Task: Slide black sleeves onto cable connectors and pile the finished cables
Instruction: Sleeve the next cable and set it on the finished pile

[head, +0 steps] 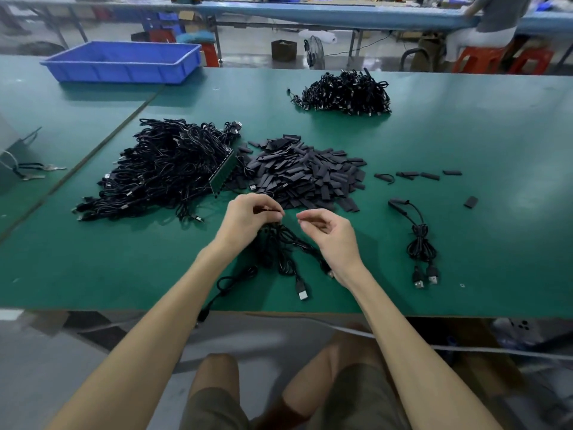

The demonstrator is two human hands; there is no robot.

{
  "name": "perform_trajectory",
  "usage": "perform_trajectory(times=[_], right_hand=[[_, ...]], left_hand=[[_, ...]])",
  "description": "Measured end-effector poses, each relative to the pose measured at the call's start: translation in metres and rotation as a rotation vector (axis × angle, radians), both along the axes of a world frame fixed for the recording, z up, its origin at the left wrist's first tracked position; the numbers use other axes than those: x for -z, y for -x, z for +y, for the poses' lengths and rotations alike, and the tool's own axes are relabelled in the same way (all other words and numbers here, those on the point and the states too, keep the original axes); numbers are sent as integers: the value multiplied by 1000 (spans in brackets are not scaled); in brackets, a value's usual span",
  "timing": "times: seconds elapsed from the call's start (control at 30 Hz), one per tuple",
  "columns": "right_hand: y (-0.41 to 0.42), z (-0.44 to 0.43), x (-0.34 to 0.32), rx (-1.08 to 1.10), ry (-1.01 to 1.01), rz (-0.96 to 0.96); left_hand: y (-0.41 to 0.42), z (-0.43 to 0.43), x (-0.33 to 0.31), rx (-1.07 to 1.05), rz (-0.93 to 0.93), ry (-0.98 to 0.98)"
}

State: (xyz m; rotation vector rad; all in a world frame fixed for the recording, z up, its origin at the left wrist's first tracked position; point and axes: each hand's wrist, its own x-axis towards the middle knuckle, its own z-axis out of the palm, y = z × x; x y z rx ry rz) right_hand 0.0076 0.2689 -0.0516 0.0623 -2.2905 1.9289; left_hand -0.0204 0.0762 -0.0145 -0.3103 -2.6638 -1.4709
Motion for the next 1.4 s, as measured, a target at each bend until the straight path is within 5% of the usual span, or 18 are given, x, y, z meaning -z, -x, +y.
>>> perform_trajectory(times=[0.13, 0.4, 0.73, 1.4], right_hand=[[0, -5, 0, -80, -144, -13], [1, -1, -6, -132, -168, -32], [8, -1, -1, -43, -207, -11], [14, -3, 4, 106, -192, -39]], left_hand=[[5, 5, 10, -96, 30, 99], [25, -15, -6, -57, -308, 131], [18, 5, 0, 119, -64, 49], [8, 27, 8, 21, 104, 73]])
